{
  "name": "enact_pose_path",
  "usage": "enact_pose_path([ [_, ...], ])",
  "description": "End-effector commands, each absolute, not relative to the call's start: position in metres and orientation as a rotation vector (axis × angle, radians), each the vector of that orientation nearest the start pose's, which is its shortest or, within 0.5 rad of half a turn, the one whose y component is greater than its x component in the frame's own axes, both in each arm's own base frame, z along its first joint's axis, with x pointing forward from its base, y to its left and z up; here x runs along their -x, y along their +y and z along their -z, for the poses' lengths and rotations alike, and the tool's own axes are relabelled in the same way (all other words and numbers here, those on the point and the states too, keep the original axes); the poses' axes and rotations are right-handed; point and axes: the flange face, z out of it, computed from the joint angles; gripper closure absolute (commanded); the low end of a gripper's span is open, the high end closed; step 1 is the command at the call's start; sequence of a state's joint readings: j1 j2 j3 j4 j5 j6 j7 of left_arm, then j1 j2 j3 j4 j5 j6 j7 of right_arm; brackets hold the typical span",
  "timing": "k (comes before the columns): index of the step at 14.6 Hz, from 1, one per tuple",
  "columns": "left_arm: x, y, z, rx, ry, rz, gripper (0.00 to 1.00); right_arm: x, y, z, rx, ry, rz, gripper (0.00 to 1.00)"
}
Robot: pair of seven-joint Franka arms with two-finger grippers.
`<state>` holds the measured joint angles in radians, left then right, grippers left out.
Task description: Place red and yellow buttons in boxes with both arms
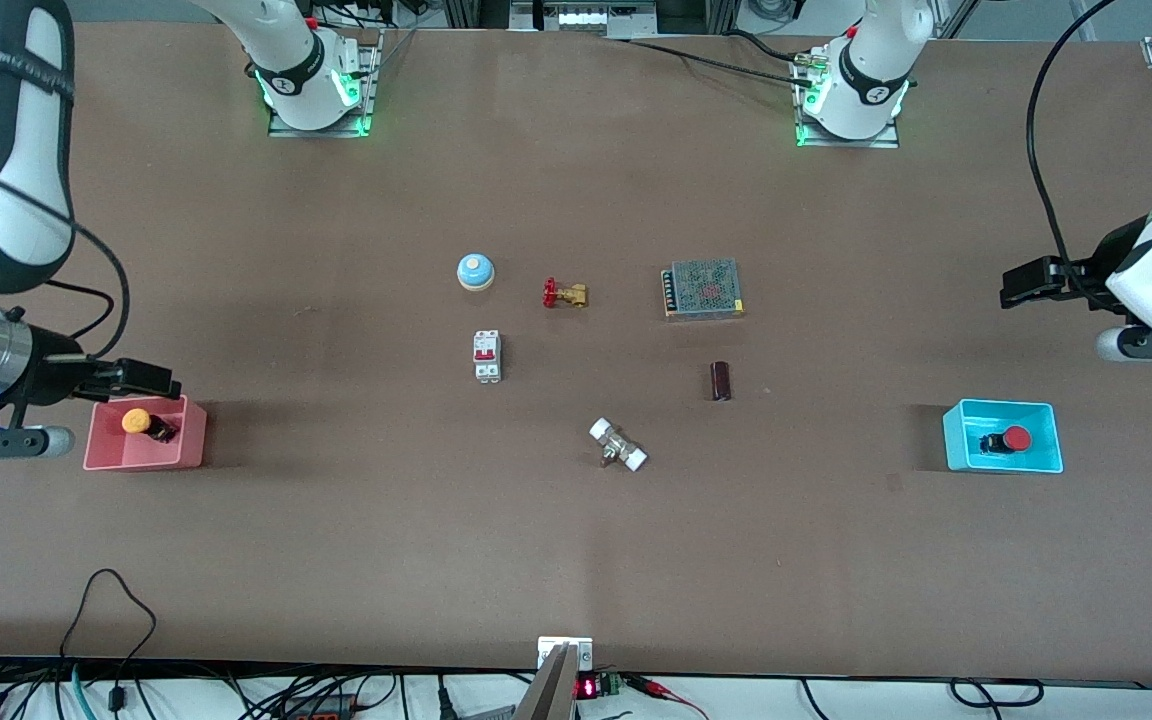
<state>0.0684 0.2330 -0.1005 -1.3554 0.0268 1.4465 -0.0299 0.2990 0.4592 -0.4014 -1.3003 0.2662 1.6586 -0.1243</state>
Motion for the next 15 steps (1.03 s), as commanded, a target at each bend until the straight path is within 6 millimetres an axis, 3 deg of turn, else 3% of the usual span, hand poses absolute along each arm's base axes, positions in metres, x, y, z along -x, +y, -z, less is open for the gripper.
enact_pose_path([
  [1, -0.601, 0.001, -0.592, 3.142, -0.04, -0.21, 0.0, -0.652, -0.004, -0.537, 3.048, -0.016, -0.109, 0.0],
  [2, -0.6, 0.001, -0.594, 3.139, -0.04, -0.207, 0.0, -0.648, -0.01, -0.538, 3.041, -0.017, -0.147, 0.0],
  [4, -0.594, 0.003, -0.602, 3.14, -0.044, -0.191, 0.0, -0.64, -0.044, -0.55, 3.04, -0.021, -0.142, 0.0],
  [6, -0.586, 0.01, -0.613, 3.138, -0.061, -0.185, 0.0, -0.629, -0.054, -0.565, 3.056, -0.069, -0.134, 0.0],
  [9, -0.565, 0.014, -0.627, 3.154, -0.067, -0.164, 0.0, -0.61, -0.049, -0.586, 3.212, -0.141, -0.145, 0.0],
  [11, -0.549, 0.018, -0.631, 3.159, -0.076, -0.162, 0.0, -0.605, -0.044, -0.587, 3.214, -0.085, -0.146, 0.0],
  [15, -0.54, 0.019, -0.639, 3.161, -0.076, -0.145, 0.0, -0.589, -0.045, -0.59, 3.189, -0.045, -0.126, 0.0],
])
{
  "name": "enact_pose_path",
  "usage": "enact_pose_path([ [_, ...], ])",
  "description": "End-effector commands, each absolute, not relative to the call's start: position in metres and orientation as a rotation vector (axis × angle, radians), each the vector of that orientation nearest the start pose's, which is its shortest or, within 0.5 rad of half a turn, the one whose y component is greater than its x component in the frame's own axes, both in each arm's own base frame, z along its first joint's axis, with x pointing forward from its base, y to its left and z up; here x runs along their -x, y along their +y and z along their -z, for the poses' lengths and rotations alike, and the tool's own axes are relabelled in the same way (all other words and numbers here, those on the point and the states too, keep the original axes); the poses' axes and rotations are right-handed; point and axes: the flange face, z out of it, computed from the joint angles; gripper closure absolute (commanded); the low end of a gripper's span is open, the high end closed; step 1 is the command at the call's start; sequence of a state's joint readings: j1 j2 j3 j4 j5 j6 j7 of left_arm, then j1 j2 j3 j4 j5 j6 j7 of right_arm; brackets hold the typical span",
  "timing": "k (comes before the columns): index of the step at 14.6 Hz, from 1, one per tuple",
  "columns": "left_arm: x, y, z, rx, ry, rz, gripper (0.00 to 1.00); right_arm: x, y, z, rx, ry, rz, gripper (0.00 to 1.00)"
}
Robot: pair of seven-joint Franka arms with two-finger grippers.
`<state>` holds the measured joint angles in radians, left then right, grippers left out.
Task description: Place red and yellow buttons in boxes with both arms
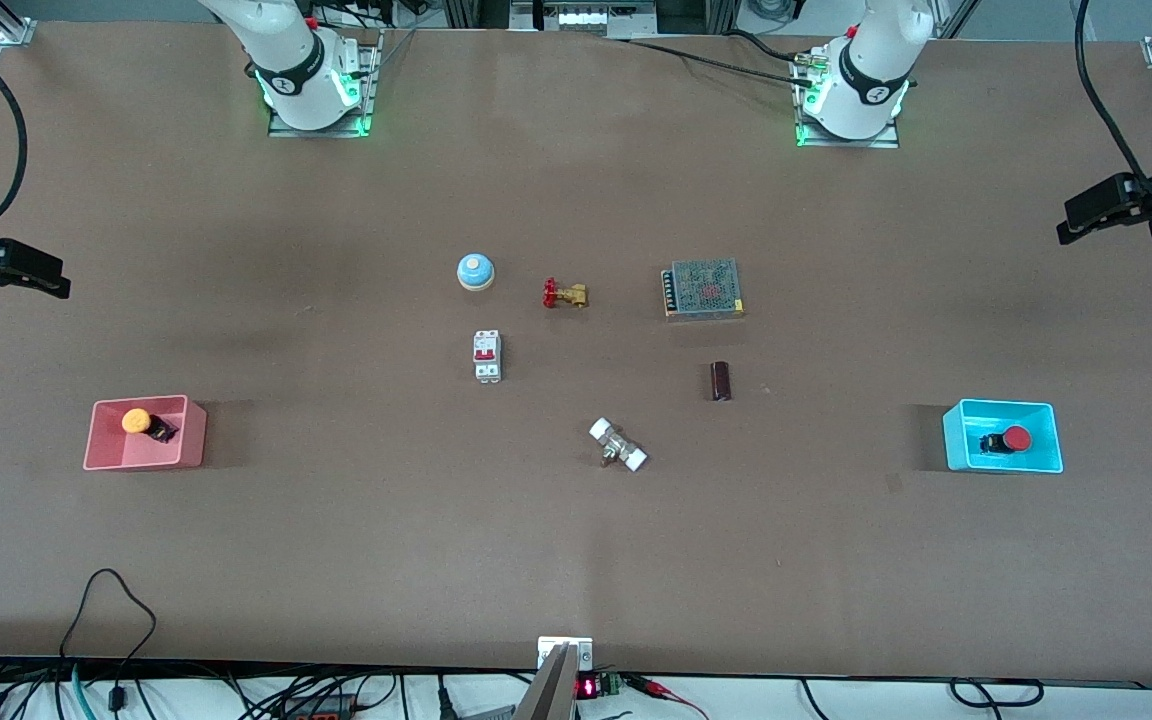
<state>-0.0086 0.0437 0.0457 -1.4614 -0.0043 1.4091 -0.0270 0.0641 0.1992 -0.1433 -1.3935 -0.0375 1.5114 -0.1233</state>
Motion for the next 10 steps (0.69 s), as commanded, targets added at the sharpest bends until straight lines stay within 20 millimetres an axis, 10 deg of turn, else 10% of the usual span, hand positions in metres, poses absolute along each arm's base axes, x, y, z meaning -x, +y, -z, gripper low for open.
enact_pose_path([
  [1, -0.535, 0.019, -0.64, 3.163, -0.076, -0.14, 0.0, -0.583, -0.048, -0.591, 3.161, -0.03, -0.124, 0.0],
  [10, -0.52, 0.02, -0.649, 3.168, -0.081, -0.109, 0.0, -0.569, -0.048, -0.597, 3.163, 0.01, -0.138, 0.0],
])
